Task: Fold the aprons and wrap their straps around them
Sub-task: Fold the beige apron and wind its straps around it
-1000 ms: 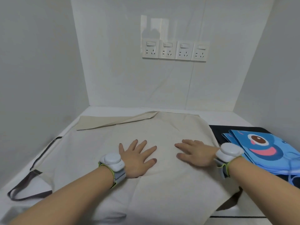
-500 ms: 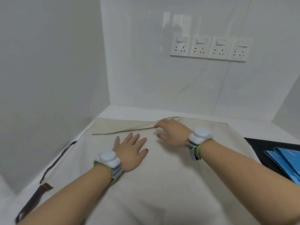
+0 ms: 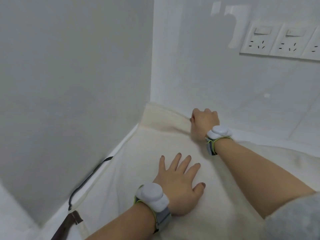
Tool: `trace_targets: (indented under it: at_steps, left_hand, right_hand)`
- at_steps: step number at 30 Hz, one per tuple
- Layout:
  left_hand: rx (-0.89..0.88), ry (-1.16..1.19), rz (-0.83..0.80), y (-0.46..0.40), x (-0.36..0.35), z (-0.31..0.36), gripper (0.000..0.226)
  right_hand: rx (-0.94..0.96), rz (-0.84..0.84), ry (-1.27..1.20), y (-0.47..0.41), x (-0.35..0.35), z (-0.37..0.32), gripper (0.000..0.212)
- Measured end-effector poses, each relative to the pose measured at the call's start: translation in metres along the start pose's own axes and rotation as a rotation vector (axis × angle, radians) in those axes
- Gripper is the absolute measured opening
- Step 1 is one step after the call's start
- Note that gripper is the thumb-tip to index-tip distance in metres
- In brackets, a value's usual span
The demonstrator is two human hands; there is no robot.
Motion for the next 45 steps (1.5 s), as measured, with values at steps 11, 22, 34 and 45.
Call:
trace_targets:
  at_steps: [11, 22, 34, 45]
  left_hand:
    - [0.017, -0.002, -0.001, -0.004, 0.000, 0.000, 0.061]
    - [0.093, -0.060, -0.015, -0.021, -0.001, -0.012, 0.060]
    - [0.208, -0.115, 0.094, -0.046, 0.031, 0.020, 0.037]
    - [0.063, 0.015, 0.026, -0.111, 0.011, 0.055, 0.055]
  right_hand:
    - [0.013, -0.362, -0.337, 0.006, -0.033, -0.014, 0.052]
    - [-0.220, -0.543, -0.229, 0.160, 0.005, 0.101, 0.058]
    - [-0.197, -0.549, -0.248, 0.262, 0.021, 0.146, 0.054]
    - [-0.209, -0.439, -0.363, 0.212, 0.023, 0.188, 0.052]
Point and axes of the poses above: each hand's wrist, its own y-axis away from the middle knuckle, its own x-axis out of the back of the hand, z = x × y, the point moved 2 cm from there along -y, towards the middle knuckle, and after that the axes turned 8 degrees about x, right-handed, at the moved point
